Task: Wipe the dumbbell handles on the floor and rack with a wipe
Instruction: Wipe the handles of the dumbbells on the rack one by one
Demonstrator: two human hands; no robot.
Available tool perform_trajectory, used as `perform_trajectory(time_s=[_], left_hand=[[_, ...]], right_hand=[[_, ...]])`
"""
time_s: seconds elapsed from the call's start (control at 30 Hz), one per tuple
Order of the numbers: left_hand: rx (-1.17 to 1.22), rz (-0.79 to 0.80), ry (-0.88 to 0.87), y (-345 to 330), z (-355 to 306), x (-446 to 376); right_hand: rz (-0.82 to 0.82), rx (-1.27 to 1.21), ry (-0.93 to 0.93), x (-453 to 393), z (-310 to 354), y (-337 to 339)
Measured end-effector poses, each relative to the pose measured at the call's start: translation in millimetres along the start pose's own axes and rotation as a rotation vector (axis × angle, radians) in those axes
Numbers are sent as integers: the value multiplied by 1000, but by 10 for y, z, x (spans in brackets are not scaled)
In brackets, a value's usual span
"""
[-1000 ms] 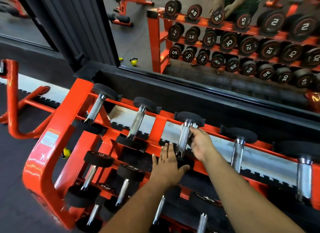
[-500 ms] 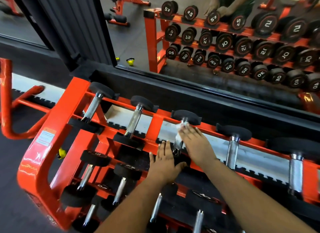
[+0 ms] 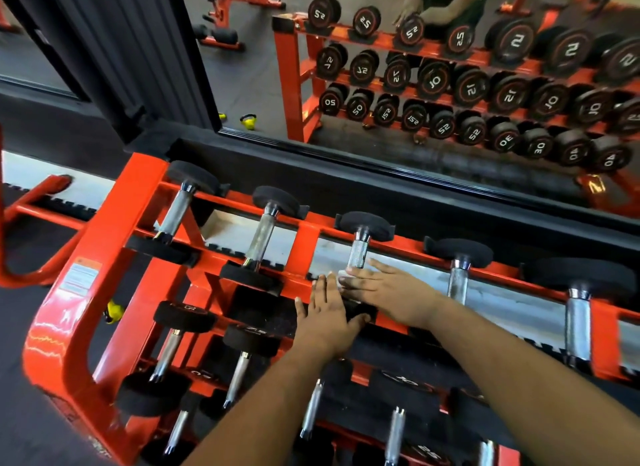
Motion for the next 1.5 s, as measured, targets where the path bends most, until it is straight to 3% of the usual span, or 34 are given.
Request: perform_trajectory(time_s=[0.1,0.2,0.27,0.37,0.47,0.53,0.7,0.8,0.93,0.97,1.13,1.3,1.43,1.5], left_hand=[[-39,2,-3,17,-7,5],[-36,4,-11,35,-17,10],[-32,1,-18,32,-16,12],[-18,4,-32,6,8,-14],[-16,12,-25,1,4,-17],[-17,11,-16,-2,6,-14],[-38,11,4,-2,-1,-29],[-40,1,12,-4,-3,-12],[-49,3,36,12,-8,-2],[-45,0,48,17,-11,3],[-30,10,66,10,6,14],[-14,1,72,14,9,19],[-21,4,68,14,8,13],[-16,9,57,17,21,0]], right_hand=[[-98,34,-190,-11,-87,102],[-230,-96,-403,-207,-61,98],[-224,-129,-314,-231,66,15],[-202,10,-126,-32,185,-44],[-259,28,-207,-21,-27,-40],[-353,-176,-456,-141,-146,-55],[-879,-747,-1017,-251,146,-86],[-913,-1201,-1112,-236,274,-198],[-1246,-1730,-1248,-311,-87,-11],[-1267,-1845,-1253,-354,-161,0],[-871,-2044,-1057,-387,-46,-187],[-1078,-2122,-1029,-437,-260,-60],[-772,-1901,-1032,-343,-23,-217],[-866,-1791,-1028,-309,-43,-204]])
Point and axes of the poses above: each hand's wrist, its own x-axis away from the middle knuckle, its own y-axis out of the back of the hand, z = x × y, the point moved 4 cm from there along -x, towards the middle knuckle, and after that the axes turned 13 degrees about y, right-handed, at the moved point
